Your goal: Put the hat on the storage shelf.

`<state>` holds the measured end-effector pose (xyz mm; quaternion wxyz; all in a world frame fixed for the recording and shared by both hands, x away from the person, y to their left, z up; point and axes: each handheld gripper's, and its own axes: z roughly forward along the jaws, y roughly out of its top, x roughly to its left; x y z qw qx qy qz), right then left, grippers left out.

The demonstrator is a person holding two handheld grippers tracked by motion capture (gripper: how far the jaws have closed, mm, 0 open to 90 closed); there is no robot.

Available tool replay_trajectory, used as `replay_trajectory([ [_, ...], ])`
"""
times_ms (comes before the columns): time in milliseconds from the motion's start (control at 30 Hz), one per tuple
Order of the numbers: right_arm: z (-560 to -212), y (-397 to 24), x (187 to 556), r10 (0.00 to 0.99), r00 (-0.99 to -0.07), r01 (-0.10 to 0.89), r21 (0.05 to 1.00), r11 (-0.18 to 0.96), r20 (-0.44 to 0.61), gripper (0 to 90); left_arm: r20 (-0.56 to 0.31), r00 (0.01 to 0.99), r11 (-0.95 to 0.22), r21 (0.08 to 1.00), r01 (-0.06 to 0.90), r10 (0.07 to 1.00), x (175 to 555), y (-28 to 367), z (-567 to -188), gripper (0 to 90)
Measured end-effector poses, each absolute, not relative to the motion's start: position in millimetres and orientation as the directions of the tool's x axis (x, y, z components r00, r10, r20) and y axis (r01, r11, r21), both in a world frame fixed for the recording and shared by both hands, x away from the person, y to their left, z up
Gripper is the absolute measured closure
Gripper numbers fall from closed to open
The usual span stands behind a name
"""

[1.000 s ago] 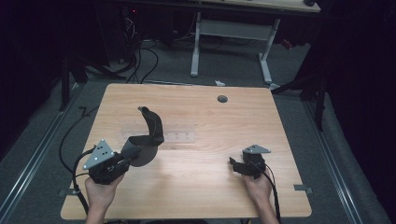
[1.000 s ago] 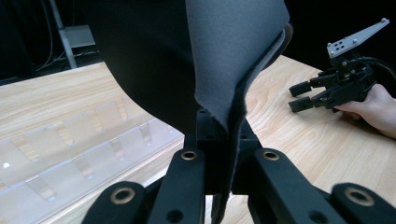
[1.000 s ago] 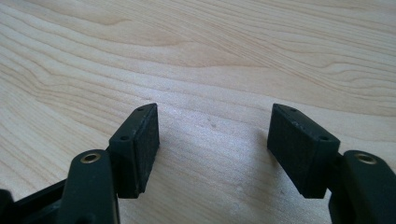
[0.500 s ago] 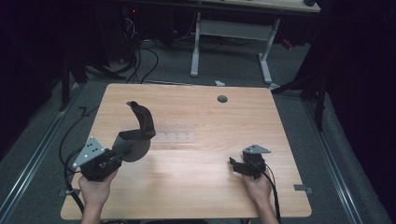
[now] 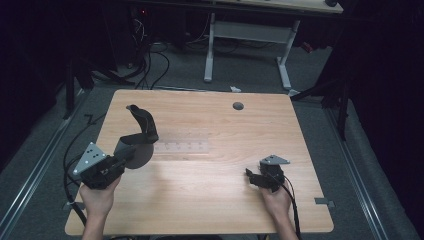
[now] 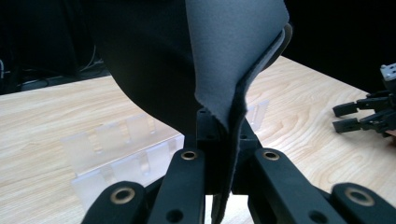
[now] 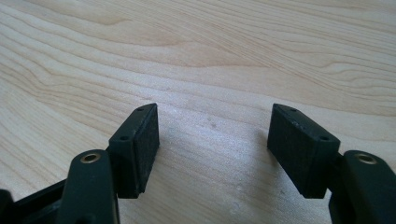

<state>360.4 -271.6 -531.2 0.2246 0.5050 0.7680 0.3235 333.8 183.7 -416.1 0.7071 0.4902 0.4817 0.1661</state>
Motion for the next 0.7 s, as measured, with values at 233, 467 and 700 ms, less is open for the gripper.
replay_trajectory([
  [233, -531, -272, 360, 0.922, -0.387, 0.631, 0.724, 0.278, -0.017, 34.4, -0.522, 0.47, 0.482, 0.85, 0.215, 0.711, 339, 188, -412, 86.3],
  [467, -531, -272, 360, 0.922, -0.388, 0.63, 0.724, 0.28, -0.019, 34.3, -0.517, 0.454, 0.485, 0.852, 0.195, 0.726, 347, 193, -408, 86.4],
  [700, -531, -271, 360, 0.922, -0.387, 0.632, 0.724, 0.278, -0.016, 34.2, -0.507, 0.414, 0.475, 0.86, 0.185, 0.756, 362, 197, -412, 86.4],
])
